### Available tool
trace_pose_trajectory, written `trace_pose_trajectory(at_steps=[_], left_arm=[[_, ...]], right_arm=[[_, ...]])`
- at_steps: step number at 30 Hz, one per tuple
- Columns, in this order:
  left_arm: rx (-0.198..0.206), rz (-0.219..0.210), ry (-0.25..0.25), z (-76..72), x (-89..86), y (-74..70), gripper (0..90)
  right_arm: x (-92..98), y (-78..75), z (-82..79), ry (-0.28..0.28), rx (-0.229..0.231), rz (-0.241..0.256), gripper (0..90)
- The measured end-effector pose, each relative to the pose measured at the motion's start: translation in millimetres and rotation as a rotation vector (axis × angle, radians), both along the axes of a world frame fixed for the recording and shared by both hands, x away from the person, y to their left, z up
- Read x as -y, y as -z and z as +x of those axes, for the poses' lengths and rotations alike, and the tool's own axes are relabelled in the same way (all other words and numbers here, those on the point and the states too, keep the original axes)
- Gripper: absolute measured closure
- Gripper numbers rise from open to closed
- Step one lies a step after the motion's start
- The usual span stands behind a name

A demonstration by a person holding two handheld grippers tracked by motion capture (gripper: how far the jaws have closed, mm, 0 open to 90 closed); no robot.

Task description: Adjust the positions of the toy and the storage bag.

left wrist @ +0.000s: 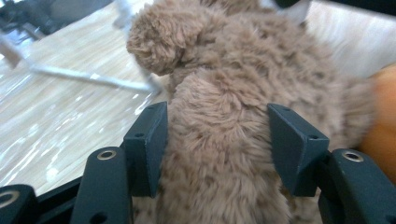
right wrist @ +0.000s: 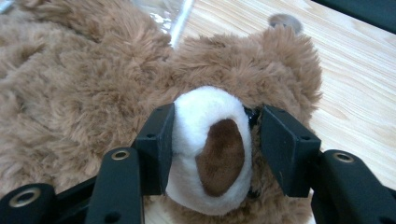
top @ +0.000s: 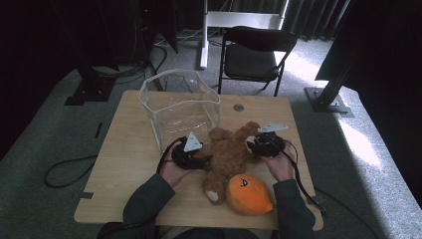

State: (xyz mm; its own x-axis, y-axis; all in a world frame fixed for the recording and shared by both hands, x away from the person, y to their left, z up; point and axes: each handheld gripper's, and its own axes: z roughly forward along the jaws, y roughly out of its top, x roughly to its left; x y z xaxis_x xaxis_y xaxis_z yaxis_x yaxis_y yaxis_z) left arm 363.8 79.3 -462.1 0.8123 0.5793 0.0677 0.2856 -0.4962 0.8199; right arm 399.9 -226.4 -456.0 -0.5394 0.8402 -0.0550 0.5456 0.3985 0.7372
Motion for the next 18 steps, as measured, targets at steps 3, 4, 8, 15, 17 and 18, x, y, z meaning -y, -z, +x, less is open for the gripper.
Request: trace_pose_trajectory(at_steps=[3,4,8,15,17,18], left_arm=[[-0.001,-0.03,0.043,-8.0,2.9,-8.6,41.1],[-0.006,-0.043,0.059,-10.7,3.6,-11.4,39.7],[-0.05,-0.093,0.162,-22.1,12.2,-19.3,37.4],[-0.134,-0.118,0.368,-43.5,52.9,-19.1,35.6],[-0.146,-0.089,0.385,-45.7,65.9,-14.4,35.2],[-0.151,-0.07,0.386,-45.6,71.3,-10.9,35.2]], right_arm=[[9.7,-0.3,-2.5,0.035,0.0,-0.016,47.0],[15.6,-0.2,-4.2,0.056,0.002,-0.024,47.5],[24.0,0.2,-6.3,0.081,0.002,-0.031,47.6],[27.9,1.5,-7.3,0.086,-0.007,-0.027,47.7],[27.7,1.7,-6.9,0.087,-0.009,-0.024,47.7],[27.9,1.8,-6.7,0.086,-0.009,-0.024,47.7]])
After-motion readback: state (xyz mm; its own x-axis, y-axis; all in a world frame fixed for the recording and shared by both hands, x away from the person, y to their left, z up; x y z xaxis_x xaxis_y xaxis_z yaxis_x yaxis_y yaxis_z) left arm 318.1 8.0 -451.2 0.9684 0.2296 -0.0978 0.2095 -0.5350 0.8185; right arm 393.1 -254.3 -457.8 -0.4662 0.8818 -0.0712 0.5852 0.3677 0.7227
